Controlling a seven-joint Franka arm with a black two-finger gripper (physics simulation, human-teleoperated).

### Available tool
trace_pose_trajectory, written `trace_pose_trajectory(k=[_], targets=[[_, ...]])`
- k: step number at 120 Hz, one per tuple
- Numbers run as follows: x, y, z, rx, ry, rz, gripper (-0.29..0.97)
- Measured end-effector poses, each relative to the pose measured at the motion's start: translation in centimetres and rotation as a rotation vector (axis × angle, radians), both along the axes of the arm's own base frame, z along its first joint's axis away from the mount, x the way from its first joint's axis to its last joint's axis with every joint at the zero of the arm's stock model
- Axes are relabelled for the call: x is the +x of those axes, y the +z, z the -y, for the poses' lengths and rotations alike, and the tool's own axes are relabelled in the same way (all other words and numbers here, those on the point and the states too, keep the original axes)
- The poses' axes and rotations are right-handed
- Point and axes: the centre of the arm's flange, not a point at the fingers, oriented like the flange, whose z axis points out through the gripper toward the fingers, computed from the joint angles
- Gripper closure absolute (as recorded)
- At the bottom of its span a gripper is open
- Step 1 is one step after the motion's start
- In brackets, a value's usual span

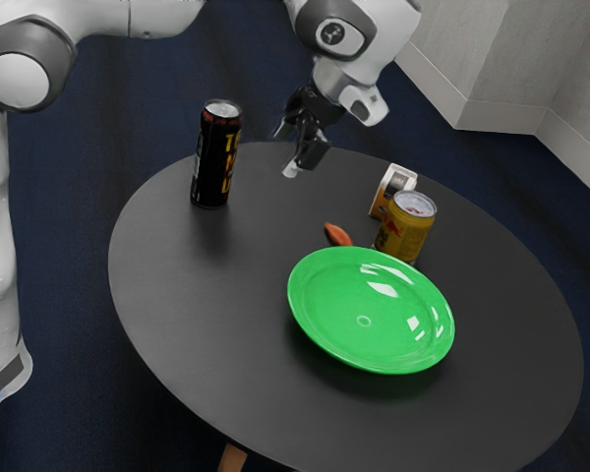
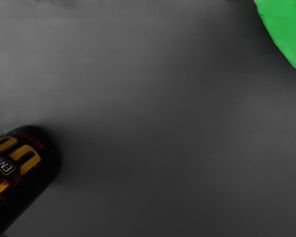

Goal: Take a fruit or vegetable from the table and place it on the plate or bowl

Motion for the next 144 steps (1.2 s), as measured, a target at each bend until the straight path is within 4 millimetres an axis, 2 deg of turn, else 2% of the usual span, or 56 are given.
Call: trace_pose_trajectory(k=[13,34,54,64,73,80,92,98,104,110,122,128,144], targets=[[1.8,0.8,1.9,0.003,-0.062,0.146,0.00],[3.0,1.7,5.3,0.002,-0.094,0.277,0.00],[2.6,1.6,9.1,-0.099,0.115,0.303,0.00],[2.6,1.2,9.6,-0.124,0.293,0.298,0.00],[3.3,0.3,8.7,-0.078,0.452,0.302,0.00],[4.0,-0.9,7.1,-0.042,0.582,0.295,0.00],[4.8,-2.8,1.9,-0.018,0.849,0.259,0.00],[4.8,-3.2,-0.9,-0.012,0.982,0.249,0.00],[4.9,-3.3,-2.7,-0.002,1.087,0.252,0.00],[5.0,-3.3,-3.5,0.022,1.161,0.266,0.00],[5.8,-4.3,-3.6,0.058,1.261,0.281,0.00],[5.9,-4.6,-4.4,0.072,1.320,0.286,0.00],[4.7,-4.0,-6.8,0.099,1.465,0.311,0.00]])
